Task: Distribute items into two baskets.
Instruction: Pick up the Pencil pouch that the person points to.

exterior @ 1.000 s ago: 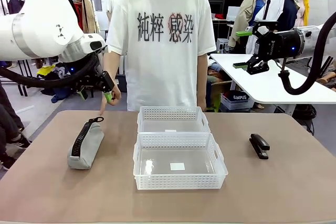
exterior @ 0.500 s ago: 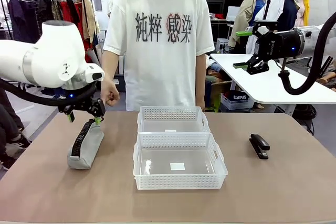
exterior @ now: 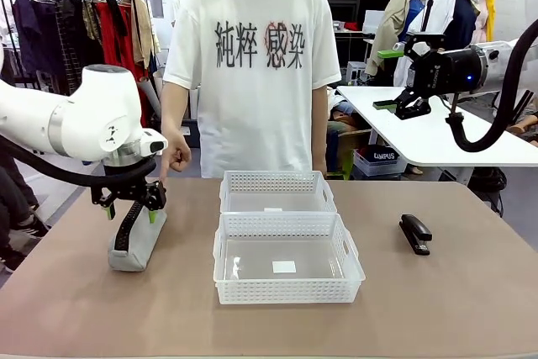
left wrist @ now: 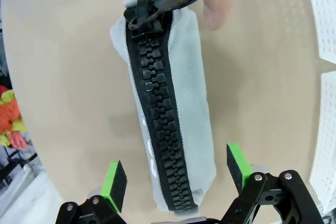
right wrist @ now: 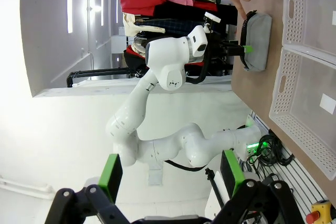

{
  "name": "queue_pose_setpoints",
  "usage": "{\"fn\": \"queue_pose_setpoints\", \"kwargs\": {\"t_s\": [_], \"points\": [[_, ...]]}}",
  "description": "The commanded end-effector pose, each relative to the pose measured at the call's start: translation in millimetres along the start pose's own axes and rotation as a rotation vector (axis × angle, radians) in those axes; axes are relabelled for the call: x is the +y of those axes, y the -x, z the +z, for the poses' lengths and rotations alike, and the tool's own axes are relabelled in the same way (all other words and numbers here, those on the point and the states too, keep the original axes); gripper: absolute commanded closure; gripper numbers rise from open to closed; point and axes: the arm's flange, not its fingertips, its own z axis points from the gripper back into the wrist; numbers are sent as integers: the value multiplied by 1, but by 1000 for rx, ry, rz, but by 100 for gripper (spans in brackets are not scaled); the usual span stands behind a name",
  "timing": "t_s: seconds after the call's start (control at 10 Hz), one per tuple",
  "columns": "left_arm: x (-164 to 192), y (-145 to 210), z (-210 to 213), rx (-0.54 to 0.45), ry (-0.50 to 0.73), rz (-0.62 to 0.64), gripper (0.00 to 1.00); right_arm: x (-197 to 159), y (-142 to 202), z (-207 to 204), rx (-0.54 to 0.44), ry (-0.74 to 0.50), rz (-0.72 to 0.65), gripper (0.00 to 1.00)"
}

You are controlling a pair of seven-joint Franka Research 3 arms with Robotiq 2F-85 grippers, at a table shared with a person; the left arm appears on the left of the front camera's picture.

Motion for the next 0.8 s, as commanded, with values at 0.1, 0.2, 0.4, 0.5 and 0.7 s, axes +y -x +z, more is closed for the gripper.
{"fn": "queue_pose_setpoints", "kwargs": {"t_s": [0.1, 0.2, 0.4, 0.5, 0.7], "points": [[-1, -5, -9, -11, -28, 22, 0, 2, 1, 0, -1, 0, -4, 0], [0, -7, -10, -7, -31, 17, 4, 2, 1, 0, -1, 0, -4, 0], [0, -7, -9, 1, -35, 30, 43, 2, 1, 0, -1, 0, -4, 0], [1, -7, -8, 2, -36, 35, 62, 2, 1, 0, -1, 0, -4, 0], [3, -7, -7, 2, -46, 43, 100, 2, 1, 0, -1, 0, -4, 0]]}}
